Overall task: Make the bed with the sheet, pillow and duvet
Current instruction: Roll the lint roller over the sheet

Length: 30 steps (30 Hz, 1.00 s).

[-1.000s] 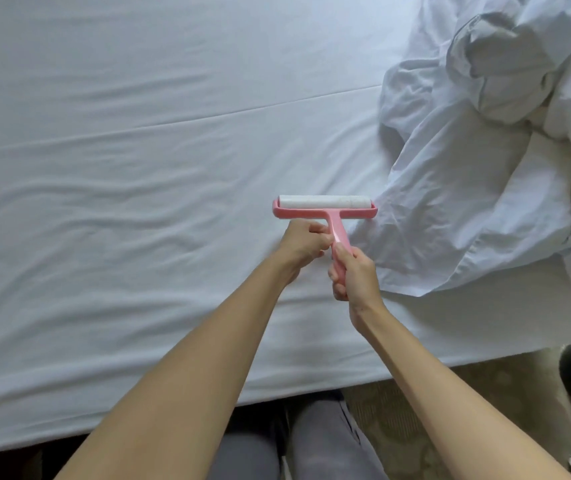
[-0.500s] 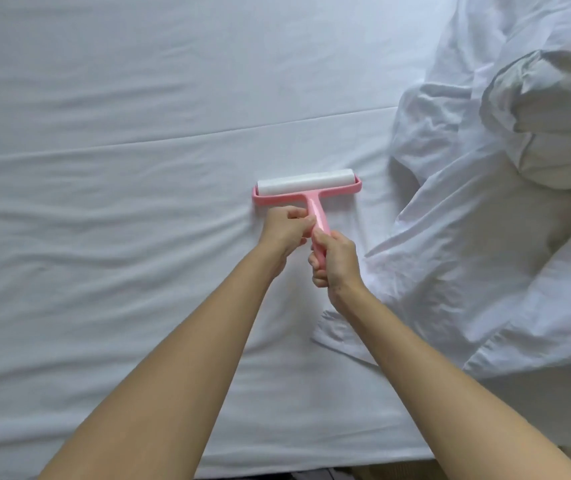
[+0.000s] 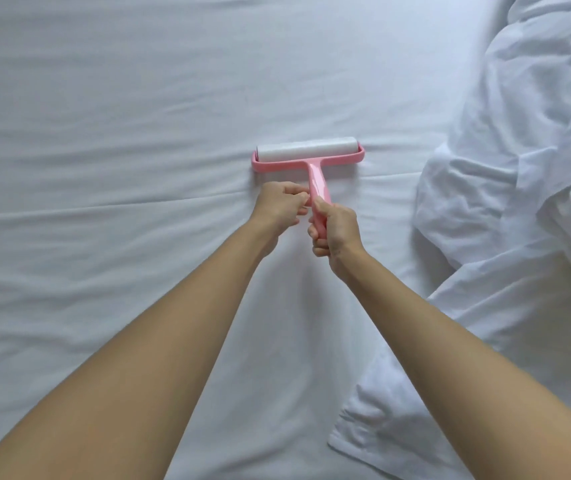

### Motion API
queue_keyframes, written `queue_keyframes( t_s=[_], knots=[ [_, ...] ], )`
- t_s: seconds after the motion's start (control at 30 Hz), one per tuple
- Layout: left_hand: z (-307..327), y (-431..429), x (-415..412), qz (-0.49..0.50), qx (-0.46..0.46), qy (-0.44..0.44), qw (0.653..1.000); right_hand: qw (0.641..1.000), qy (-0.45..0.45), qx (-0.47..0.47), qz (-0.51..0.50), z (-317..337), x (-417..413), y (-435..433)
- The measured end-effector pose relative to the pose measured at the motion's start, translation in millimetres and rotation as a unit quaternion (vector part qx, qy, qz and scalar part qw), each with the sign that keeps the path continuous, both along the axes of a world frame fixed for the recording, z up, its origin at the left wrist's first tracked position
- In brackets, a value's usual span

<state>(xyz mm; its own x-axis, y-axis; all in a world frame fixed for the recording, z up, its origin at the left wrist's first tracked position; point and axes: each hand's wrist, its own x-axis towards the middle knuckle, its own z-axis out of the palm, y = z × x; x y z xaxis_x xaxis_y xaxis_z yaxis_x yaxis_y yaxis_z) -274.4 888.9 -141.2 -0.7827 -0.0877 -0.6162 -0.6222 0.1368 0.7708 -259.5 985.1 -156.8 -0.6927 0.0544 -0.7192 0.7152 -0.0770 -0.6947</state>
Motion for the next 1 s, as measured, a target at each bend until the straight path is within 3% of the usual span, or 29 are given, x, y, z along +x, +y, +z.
queue_keyframes(
  t_s=[0.33,0.57,0.77,1.0],
  knots=[
    [-11,-25,-104,0.046,0.043,0.001,0.998,0.999,0.028,0.01,0.015,-12,-116,-26],
    [-26,-33,-121,0.075,0.071,-0.037,0.994,0.999,0.022,0.039,0.02,-22,-157,-32],
    [-27,-31,-94,0.077,0.092,-0.051,0.991,0.999,0.012,0.037,0.018,-27,-128,-24],
    [-28,-5,-16,0.078,0.147,-0.082,0.983,1.0,-0.02,-0.004,0.021,-27,-29,5]
  ],
)
